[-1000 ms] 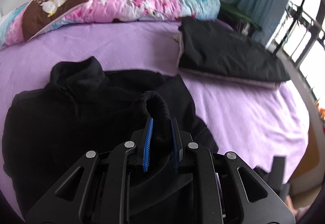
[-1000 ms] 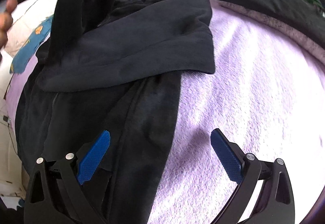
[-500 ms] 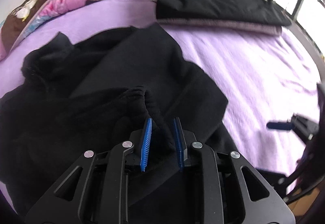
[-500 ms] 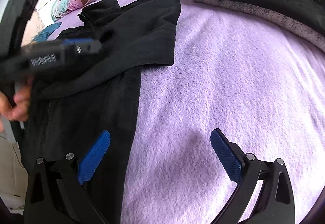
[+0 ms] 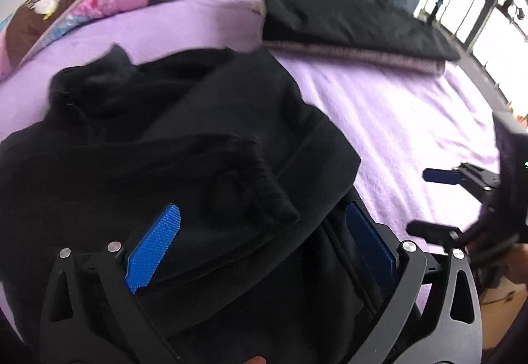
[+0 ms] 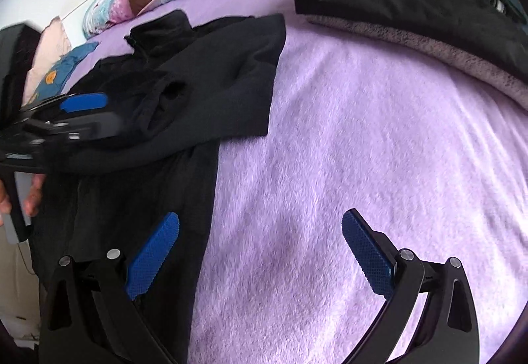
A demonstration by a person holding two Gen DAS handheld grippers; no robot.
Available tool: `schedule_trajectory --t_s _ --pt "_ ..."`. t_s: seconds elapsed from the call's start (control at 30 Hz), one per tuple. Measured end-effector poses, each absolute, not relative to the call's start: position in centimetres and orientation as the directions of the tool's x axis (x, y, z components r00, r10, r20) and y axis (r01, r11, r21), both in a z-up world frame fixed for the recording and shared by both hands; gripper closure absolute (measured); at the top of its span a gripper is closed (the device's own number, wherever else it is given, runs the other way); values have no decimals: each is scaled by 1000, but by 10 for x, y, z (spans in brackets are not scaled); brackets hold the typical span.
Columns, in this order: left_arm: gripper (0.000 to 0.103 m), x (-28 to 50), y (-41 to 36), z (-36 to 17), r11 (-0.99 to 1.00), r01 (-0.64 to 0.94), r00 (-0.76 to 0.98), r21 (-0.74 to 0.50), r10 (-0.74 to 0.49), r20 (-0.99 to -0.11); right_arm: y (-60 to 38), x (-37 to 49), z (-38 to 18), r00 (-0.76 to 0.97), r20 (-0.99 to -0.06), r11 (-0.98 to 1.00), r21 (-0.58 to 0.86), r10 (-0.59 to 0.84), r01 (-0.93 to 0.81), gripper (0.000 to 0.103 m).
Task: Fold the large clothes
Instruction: 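Move both tools over the jacket toward its hem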
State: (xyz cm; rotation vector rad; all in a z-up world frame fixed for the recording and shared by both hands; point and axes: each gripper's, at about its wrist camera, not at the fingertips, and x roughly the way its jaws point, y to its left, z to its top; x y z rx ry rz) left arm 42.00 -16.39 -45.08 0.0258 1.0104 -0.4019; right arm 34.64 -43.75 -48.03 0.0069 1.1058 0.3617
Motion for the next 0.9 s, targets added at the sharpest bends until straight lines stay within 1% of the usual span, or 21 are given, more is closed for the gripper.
schedule_trajectory --t_s 0.07,0.17,0.33,0.47,0.57,0.63,0.7,0.73,0.87,0.9 --pt "6 418 -139 -441 935 305 477 -182 -316 -820 -431 353 -473 406 -864 938 188 300 -292 6" --pt "6 418 -89 -431 954 237 499 -184 -282 -819 -414 366 -458 430 -832 921 227 352 -315 6" --pt "6 429 -3 -427 986 95 528 -136 -166 -833 -374 398 -450 392 -789 874 362 473 -325 6" --pt "6 438 57 -425 998 6 544 -60 -54 -837 -340 417 -458 348 -784 848 405 515 -343 6" --pt "6 440 96 -435 993 -97 521 -72 -11 -853 -317 426 -466 323 -791 843 412 520 -346 6" --pt "6 435 115 -439 983 -149 520 -106 -14 -854 -308 427 -471 310 -802 846 406 511 -345 6" --pt "6 426 130 -442 966 -170 531 -197 -78 -844 -304 425 -473 308 -793 838 418 525 -351 6" --pt "6 423 132 -443 964 -168 531 -206 -88 -843 -301 425 -472 306 -784 828 430 540 -359 6" --pt "6 429 121 -444 982 -100 543 -160 -81 -836 -286 435 -461 334 -760 815 425 557 -393 6" --pt "6 436 116 -445 982 -92 548 -167 -90 -832 -280 440 -456 351 -748 810 419 564 -411 6"
